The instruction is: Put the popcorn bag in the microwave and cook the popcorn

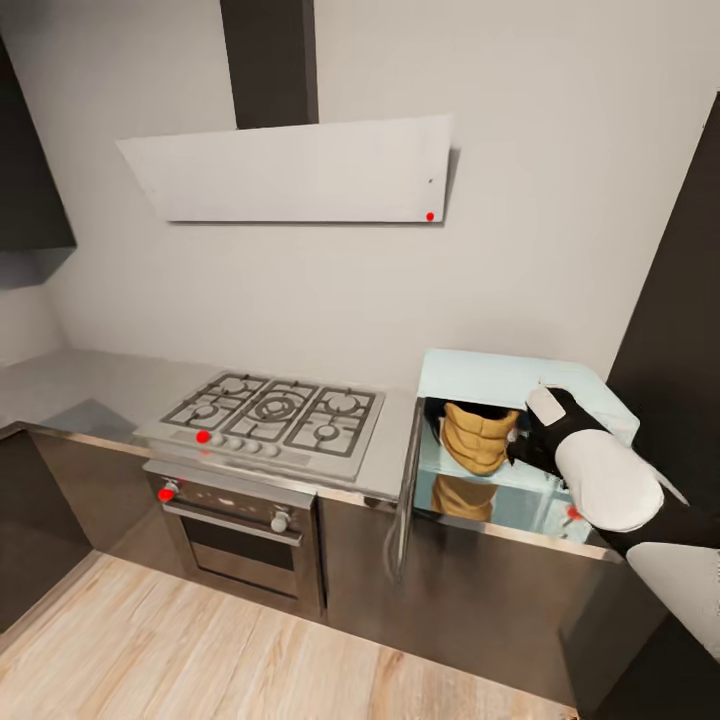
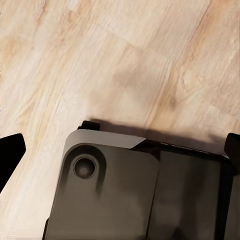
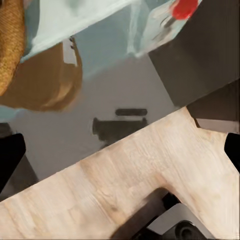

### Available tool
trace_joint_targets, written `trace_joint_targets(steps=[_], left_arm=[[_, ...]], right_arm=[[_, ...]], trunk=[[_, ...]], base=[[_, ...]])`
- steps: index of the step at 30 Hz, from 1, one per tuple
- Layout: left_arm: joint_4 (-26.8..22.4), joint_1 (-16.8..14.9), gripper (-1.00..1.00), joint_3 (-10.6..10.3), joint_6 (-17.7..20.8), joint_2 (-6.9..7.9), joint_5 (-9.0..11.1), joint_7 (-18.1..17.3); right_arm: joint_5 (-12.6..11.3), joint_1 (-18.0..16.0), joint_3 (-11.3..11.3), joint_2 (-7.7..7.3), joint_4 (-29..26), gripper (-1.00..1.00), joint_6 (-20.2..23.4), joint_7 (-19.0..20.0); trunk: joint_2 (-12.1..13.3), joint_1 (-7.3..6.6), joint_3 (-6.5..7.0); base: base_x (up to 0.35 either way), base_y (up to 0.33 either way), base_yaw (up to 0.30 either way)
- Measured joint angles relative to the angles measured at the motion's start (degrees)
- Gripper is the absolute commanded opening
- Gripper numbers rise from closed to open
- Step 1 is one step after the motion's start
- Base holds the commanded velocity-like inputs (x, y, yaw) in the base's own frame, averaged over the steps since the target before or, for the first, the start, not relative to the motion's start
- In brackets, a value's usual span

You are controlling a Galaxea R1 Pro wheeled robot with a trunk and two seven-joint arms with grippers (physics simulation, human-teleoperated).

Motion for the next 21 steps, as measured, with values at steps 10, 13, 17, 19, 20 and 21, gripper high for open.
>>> trace_joint_targets(steps=[10, 13, 17, 19, 20, 21], left_arm=[[0.0, 0.0, 1.00, 0.0, 0.0, 0.00, 0.0, 0.0], [0.0, 0.0, 1.00, 0.0, 0.0, -0.01, 0.0, 0.0], [0.0, 0.0, 1.00, 0.0, 0.0, -0.02, 0.0, 0.0], [0.0, 0.0, 1.00, 0.0, 0.0, -0.06, 0.0, 0.0], [0.0, 0.0, 1.00, 0.0, 0.0, -0.07, 0.0, 0.0], [0.0, 0.0, 1.00, 0.0, 0.0, -0.08, 0.0, 0.0]], right_arm=[[-0.1, 14.0, 14.0, 3.76, -25.5, 1.00, 0.5, 13.2], [-0.5, 25.8, 21.7, 7.57, -47.6, 1.00, 2.1, 16.3], [-0.7, 32.4, 27.3, 8.50, -54.7, 1.00, 1.8, 20.8], [-0.6, 37.6, 32.3, 8.53, -61.4, 1.00, -0.5, 24.8], [-0.4, 40.2, 35.4, 8.54, -64.7, 1.00, -2.7, 25.6], [-0.3, 42.2, 38.1, 8.56, -66.7, 1.00, -4.9, 25.9]], trunk=[[0.0, -0.03, -0.01], [0.0, -0.03, -0.01], [0.0, -0.03, -0.01], [0.0, -0.04, -0.01], [0.0, -0.03, -0.01], [0.0, -0.03, -0.01]], base=[[-0.121, 0.000, 0.000], [0.000, 0.000, 0.000], [0.000, 0.000, 0.000], [0.000, 0.000, 0.000], [0.000, 0.000, 0.000], [0.000, 0.000, 0.000]])
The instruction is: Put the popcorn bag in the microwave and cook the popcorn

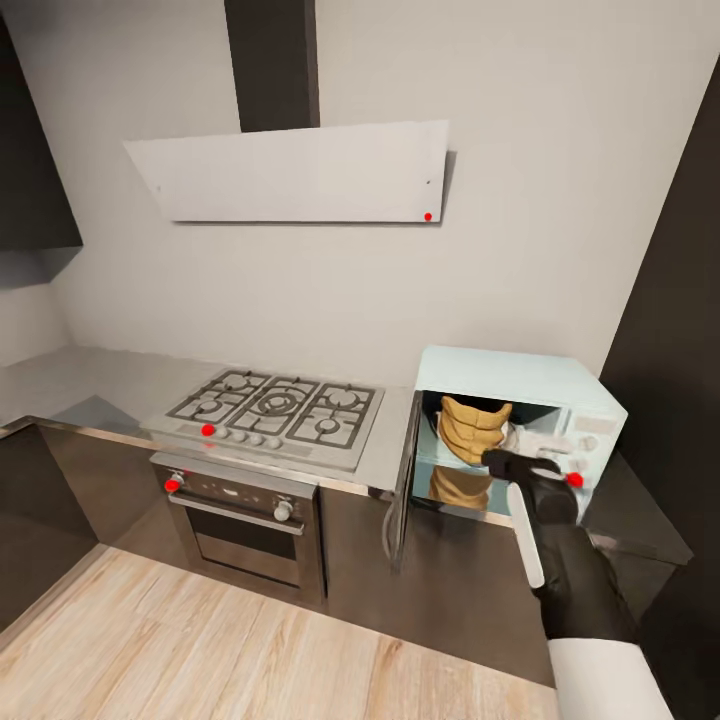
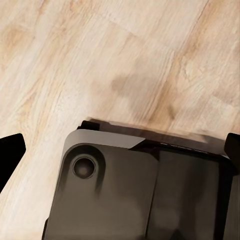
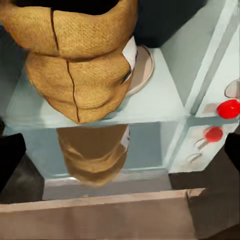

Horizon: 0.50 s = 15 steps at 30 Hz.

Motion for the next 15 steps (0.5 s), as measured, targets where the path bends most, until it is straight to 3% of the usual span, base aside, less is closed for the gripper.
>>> trace_joint_targets(steps=[3, 9, 10, 12, 15], left_arm=[[0.0, 0.0, 1.00, 0.0, 0.0, 0.00, 0.0, 0.0], [0.0, 0.0, 1.00, 0.0, 0.0, 0.00, 0.0, 0.0], [0.0, 0.0, 1.00, 0.0, 0.0, 0.00, 0.0, 0.0], [0.0, 0.0, 1.00, 0.0, 0.0, 0.00, 0.0, 0.0], [0.0, 0.0, 1.00, 0.0, 0.0, 0.00, 0.0, 0.0]], right_arm=[[0.0, 2.1, 3.4, -0.03, 1.0, 1.00, -6.9, 0.5], [0.2, 2.5, 6.9, 0.04, 5.4, 1.00, -16.4, 0.6], [0.0, 3.1, 7.5, 0.03, 5.5, 1.00, -19.8, 0.6], [0.0, 4.1, 8.0, -0.04, 6.3, 1.00, -27.4, 0.5], [0.3, 4.3, 8.5, -0.14, 9.8, 1.00, -33.3, 0.6]], trunk=[[0.0, 0.01, 0.00], [0.0, 0.00, 0.00], [0.0, 0.00, 0.00], [0.0, 0.00, 0.00], [0.0, 0.01, 0.00]], base=[[0.000, 0.000, 0.000], [0.000, 0.000, 0.000], [0.000, 0.000, 0.000], [0.000, 0.000, 0.000], [0.000, 0.000, 0.000]])
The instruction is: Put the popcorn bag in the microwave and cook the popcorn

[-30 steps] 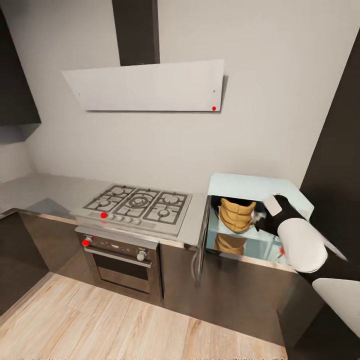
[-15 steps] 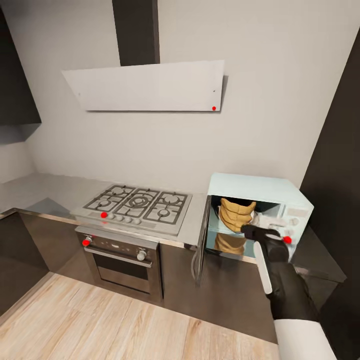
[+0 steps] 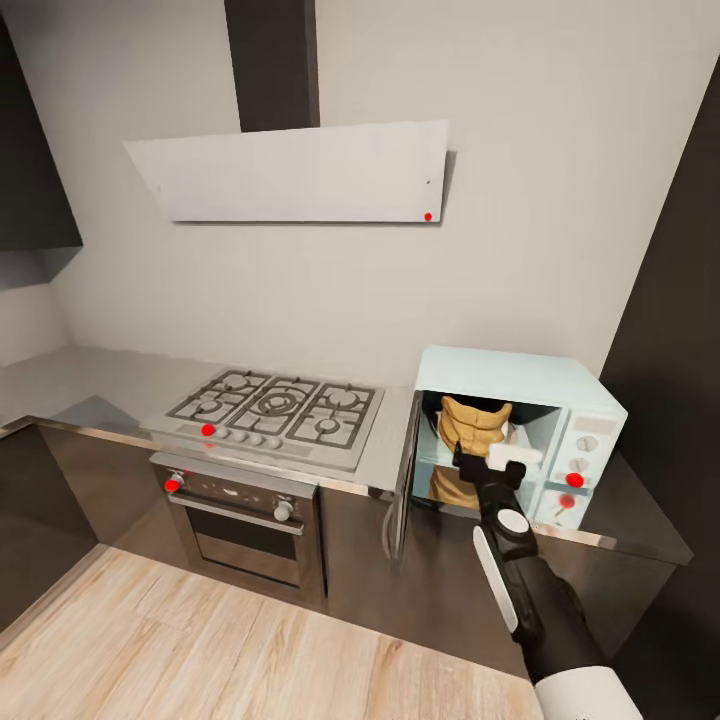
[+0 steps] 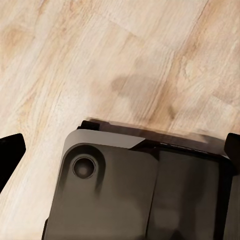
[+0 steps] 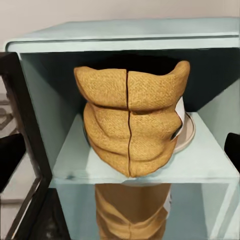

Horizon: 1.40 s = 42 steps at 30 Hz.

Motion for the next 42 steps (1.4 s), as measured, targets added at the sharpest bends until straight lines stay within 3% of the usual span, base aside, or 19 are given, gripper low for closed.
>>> trace_joint_targets(steps=[5, 9, 13, 22, 25, 33, 42], left_arm=[[0.0, 0.0, 1.00, 0.0, 0.0, 0.00, 0.0, 0.0], [0.0, 0.0, 1.00, 0.0, 0.0, 0.00, 0.0, 0.0], [0.0, 0.0, 1.00, 0.0, 0.0, 0.00, 0.0, 0.0], [-0.1, 0.0, 1.00, 0.1, 0.0, 0.00, 0.0, 0.0], [-0.1, 0.0, 1.00, 0.1, 0.0, 0.00, 0.0, 0.0], [-0.1, 0.0, 1.00, 0.2, 0.0, 0.00, 0.0, 0.0], [-0.1, 0.0, 1.00, 0.3, 0.0, 0.00, 0.0, 0.0]], right_arm=[[0.0, -0.6, -0.1, -0.56, 2.1, 1.00, -2.2, 0.2], [0.1, -2.6, -0.4, -1.50, 8.8, 1.00, -4.8, 0.5], [0.0, -8.9, -0.5, -3.31, 19.5, 1.00, -9.5, 0.6], [-0.3, -21.2, -0.6, -4.87, 41.3, 1.00, -19.0, 3.2], [-0.4, -23.1, -0.7, -5.01, 45.8, 1.00, -20.3, 4.1], [0.0, -23.8, -0.2, -5.59, 51.0, 1.00, -21.3, 4.4], [0.0, -23.6, -0.1, -6.34, 51.4, 1.00, -21.3, 4.4]], trunk=[[0.0, 0.00, 0.00], [0.0, 0.00, 0.00], [0.0, 0.00, 0.00], [0.0, 0.00, 0.00], [0.0, 0.00, 0.00], [0.0, 0.00, 0.00], [0.0, 0.00, 0.00]], base=[[0.000, 0.000, 0.000], [0.000, 0.000, 0.000], [0.000, 0.000, 0.000], [0.000, 0.000, 0.000], [0.000, 0.000, 0.000], [0.000, 0.000, 0.000], [0.068, 0.000, 0.000]])
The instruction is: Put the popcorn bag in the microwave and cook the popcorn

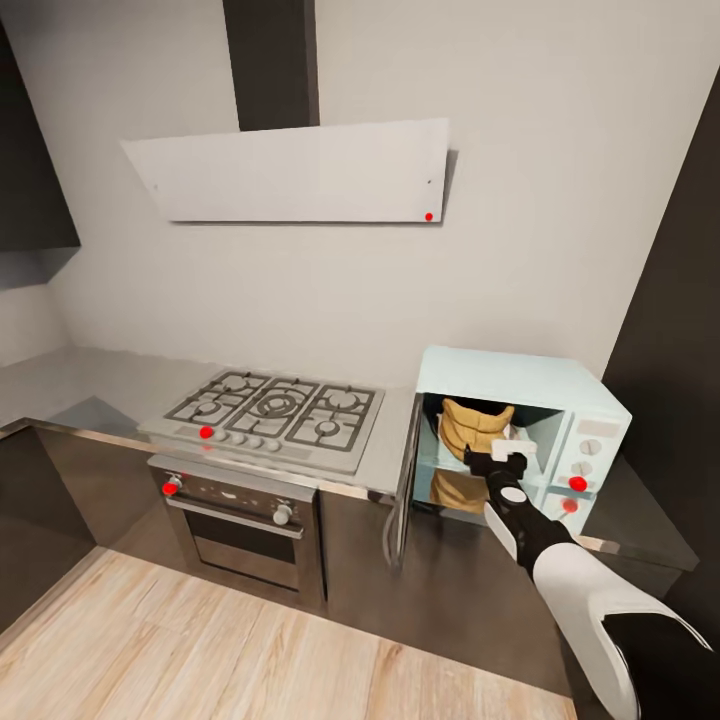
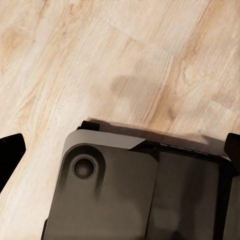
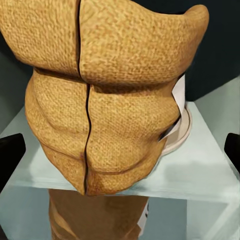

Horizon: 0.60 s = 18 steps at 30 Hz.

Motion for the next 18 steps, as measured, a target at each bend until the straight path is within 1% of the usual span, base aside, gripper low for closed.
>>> trace_joint_targets(steps=[3, 7, 12, 16, 18], left_arm=[[0.0, 0.0, 1.00, -0.1, 0.0, 0.00, 0.0, 0.0], [0.0, 0.0, 1.00, -0.1, 0.0, 0.00, 0.0, 0.0], [0.0, 0.0, 1.00, -0.1, 0.0, 0.00, 0.0, 0.0], [0.0, 0.0, 1.00, -0.1, 0.0, 0.00, 0.0, 0.0], [0.0, 0.0, 1.00, -0.1, 0.0, 0.00, 0.0, 0.0]], right_arm=[[0.0, 0.0, 0.0, -0.01, 0.0, 1.00, 0.0, 0.0], [0.0, 0.0, 0.0, -0.01, 0.0, 1.00, 0.0, 0.0], [0.0, 0.0, 0.1, -0.01, 0.0, 1.00, 0.0, 0.0], [0.0, 0.0, 0.1, -0.01, 0.0, 1.00, 0.0, 0.0], [0.0, 0.0, 0.1, -0.01, 0.0, 1.00, 0.0, 0.0]], trunk=[[0.0, -0.02, 0.00], [0.0, 0.00, 0.00], [0.0, -0.02, 0.00], [0.0, 0.00, 0.00], [0.0, -0.02, 0.00]], base=[[0.176, 0.000, 0.000], [0.043, 0.000, 0.000], [0.204, 0.000, 0.000], [0.041, 0.000, 0.000], [0.190, 0.000, 0.000]])
